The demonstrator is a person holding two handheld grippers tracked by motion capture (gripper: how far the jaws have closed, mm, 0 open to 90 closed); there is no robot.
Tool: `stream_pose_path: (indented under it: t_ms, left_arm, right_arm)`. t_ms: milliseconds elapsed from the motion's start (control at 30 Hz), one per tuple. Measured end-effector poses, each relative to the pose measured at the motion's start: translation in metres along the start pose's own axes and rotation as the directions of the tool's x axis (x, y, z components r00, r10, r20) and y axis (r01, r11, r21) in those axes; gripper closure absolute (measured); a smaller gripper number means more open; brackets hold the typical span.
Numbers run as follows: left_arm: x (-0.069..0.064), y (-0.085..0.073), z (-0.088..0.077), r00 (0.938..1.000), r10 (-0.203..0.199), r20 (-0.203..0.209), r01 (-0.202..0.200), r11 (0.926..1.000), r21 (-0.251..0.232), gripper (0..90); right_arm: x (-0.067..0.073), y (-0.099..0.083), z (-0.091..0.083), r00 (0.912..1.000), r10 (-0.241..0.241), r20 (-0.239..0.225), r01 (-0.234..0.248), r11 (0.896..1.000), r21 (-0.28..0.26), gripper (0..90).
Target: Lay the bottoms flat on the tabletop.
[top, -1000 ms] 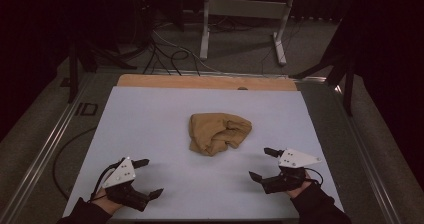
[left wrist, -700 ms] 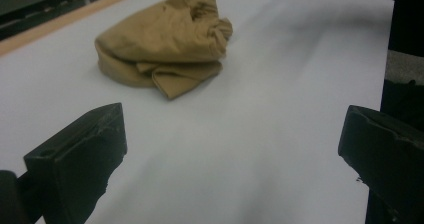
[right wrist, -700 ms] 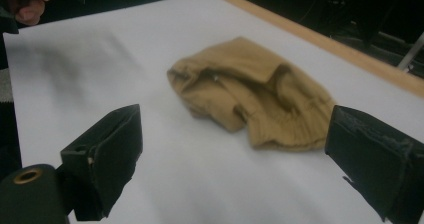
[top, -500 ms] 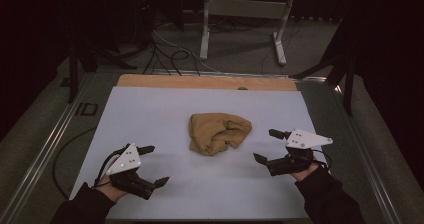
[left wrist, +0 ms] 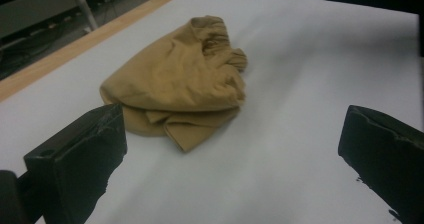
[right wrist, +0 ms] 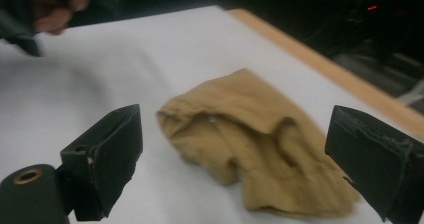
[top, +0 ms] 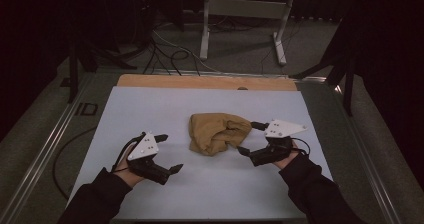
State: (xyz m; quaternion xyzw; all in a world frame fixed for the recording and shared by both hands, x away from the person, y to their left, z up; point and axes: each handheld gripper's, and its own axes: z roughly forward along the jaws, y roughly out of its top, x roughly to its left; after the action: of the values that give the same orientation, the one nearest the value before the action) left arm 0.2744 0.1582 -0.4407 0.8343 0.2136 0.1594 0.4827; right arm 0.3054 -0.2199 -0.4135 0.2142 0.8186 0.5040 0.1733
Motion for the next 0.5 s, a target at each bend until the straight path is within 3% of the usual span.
stream_pose_path:
  t_ms: [167, 233, 300, 367, 500]
  left_arm:
    - [0.005, -0.004, 0.022, 0.9993, 0.021, -0.031, -0.021, 0.9997, 0.014, 0.1]
    - [0.007, -0.005, 0.03, 0.9997, 0.006, -0.022, -0.006, 0.9998, 0.019, 0.3]
    - [0.01, -0.007, 0.039, 0.9996, -0.029, 0.001, 0.029, 0.9979, 0.058, 0.6]
    - [0.011, -0.007, 0.048, 0.9992, -0.037, 0.017, 0.035, 0.9941, 0.103, 0.8]
    - [0.013, -0.012, 0.066, 0.9999, -0.008, 0.013, 0.005, 0.9845, 0.175, 3.8]
  right_arm:
    - [0.004, -0.009, 0.024, 0.9963, 0.018, -0.084, -0.016, 1.0, 0.024, 8.4]
    - [0.006, -0.014, 0.033, 0.9943, 0.025, -0.104, -0.021, 0.999, 0.031, 8.4]
    - [0.009, -0.018, 0.043, 0.9938, 0.016, -0.11, -0.009, 0.998, 0.066, 9.0]
    - [0.01, -0.024, 0.052, 0.9946, 0.002, -0.103, 0.007, 0.996, 0.087, 14.1]
    - [0.006, -0.033, 0.069, 0.9917, 0.029, -0.125, -0.012, 0.991, 0.135, 20.9]
